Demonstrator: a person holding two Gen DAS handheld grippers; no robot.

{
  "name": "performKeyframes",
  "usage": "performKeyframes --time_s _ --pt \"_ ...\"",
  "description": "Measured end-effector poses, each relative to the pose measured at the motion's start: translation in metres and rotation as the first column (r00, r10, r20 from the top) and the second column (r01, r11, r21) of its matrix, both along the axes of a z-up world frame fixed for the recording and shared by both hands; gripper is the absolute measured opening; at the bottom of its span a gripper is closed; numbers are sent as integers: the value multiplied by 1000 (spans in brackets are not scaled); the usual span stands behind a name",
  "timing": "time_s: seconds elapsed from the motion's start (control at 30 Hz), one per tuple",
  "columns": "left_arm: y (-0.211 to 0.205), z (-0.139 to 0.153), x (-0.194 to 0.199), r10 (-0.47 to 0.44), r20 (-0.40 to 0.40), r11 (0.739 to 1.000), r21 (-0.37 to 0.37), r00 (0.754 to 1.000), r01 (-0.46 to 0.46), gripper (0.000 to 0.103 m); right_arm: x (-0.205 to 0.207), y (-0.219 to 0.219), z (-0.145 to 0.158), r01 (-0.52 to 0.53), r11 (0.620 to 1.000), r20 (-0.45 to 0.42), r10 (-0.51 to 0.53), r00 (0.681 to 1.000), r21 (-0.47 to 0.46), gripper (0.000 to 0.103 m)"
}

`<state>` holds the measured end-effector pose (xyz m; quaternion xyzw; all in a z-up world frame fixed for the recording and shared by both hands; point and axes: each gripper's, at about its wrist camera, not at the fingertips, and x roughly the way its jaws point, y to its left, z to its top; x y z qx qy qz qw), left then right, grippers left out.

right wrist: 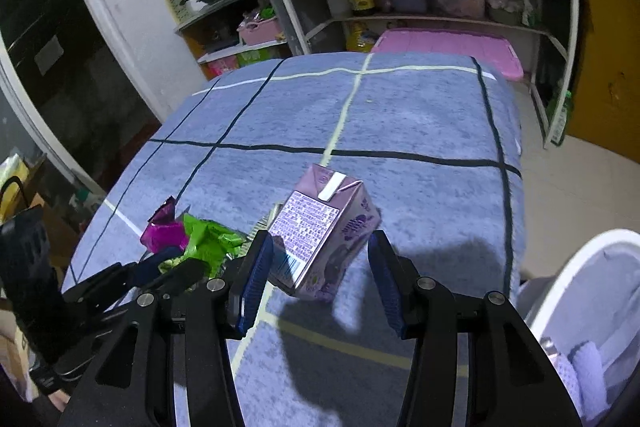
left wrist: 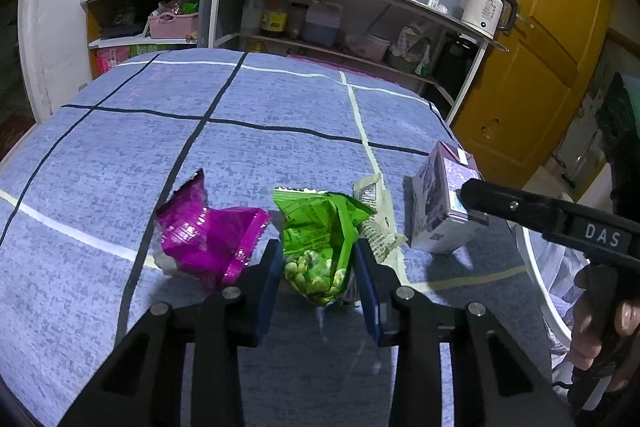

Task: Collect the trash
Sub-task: 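Grasp the green snack bag with the left tool while the right tool grasps the purple juice carton, then lift the green bag and purple carton and carry them toward the bin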

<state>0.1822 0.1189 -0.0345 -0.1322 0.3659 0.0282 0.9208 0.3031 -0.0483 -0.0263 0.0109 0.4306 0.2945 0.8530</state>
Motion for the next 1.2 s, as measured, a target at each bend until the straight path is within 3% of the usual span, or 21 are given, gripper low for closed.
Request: performKeyframes --time_s 0.4,0.57,0.93,1.1,1.2 --pt "1 0 -2 3 0 1000 -9 1000 -3 32 -10 16 2 22 999 11 -22 1000 31 52" --pt "7 2 -9 14 17 1000 -20 1000 -14 32 -11 26 0 34 999 31 -34 999 -2 63" --pt "17 4 -20 28 32 999 -43 999 -27 32 -7 41 -12 62 991 51 -56 997 -119 63" --pt "17 4 -21 28 34 999 -45 999 -26 32 -9 29 -8 77 992 64 -71 995 -102 46" --pt "17 5 -23 25 35 999 -44 999 -23 32 -11 24 -7 80 992 63 -74 995 -98 45"
